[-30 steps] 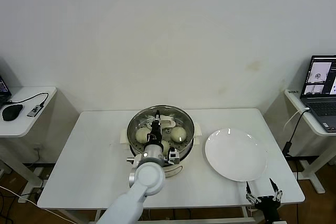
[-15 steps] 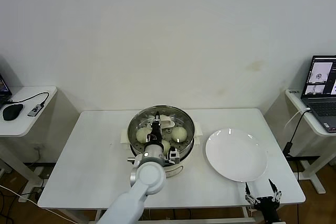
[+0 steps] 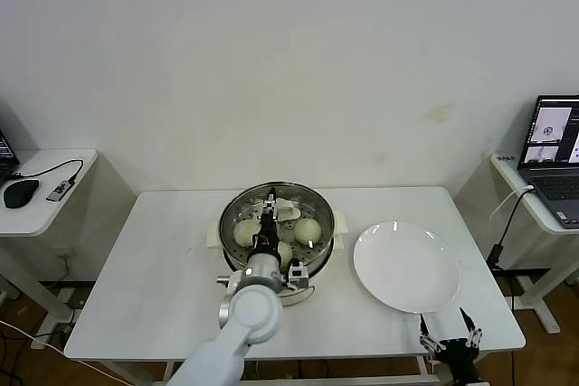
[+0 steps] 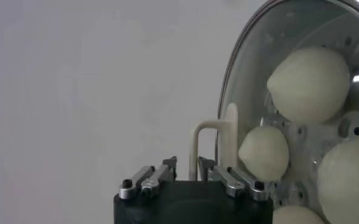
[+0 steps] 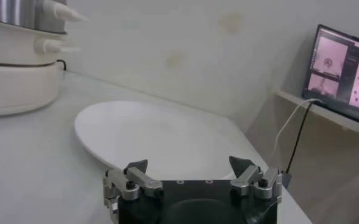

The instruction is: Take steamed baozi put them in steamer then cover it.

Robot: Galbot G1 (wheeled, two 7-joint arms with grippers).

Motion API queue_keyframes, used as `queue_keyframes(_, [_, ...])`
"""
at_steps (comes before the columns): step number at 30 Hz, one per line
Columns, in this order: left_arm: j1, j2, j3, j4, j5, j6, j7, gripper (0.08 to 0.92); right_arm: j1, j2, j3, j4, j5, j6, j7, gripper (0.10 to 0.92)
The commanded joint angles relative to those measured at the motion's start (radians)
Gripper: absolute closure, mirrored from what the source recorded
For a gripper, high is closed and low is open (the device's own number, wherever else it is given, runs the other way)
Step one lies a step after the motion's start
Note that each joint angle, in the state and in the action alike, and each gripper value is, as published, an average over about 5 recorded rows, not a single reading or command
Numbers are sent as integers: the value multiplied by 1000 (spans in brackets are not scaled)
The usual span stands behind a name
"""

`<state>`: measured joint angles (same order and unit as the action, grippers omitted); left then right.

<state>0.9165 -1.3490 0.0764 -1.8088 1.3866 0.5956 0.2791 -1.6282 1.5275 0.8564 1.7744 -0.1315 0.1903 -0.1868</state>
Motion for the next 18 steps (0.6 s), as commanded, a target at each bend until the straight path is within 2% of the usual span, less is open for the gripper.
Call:
queue_keyframes(1, [117,106,-8,-203,-44,-1,-15,483,-1,3,-1,1,-4,1,0,203])
queue_keyframes(7, [243,208,-70,-362,-200,-17,-83,309,-5,2,-5,3,-7,3,-1,203])
queue_keyframes(11, [376,259,-201,-451,-522,-49,-243,207,-11,-4,-9,12,4,14,-2,203])
queue_keyframes(13, [459,263,-297,-449,-791,-139,-359,187,-14,-8,-15,21,16,20,-2,203])
queue_keyframes(15, [527,246,-407,-408,-1075,-310,-451,179,-18,-13,-24,33,28,22,-2,203])
queue_keyframes(18, [599,200,-545,-321,-1345,-531,-535,177,-27,-23,-44,49,43,19,-4,203])
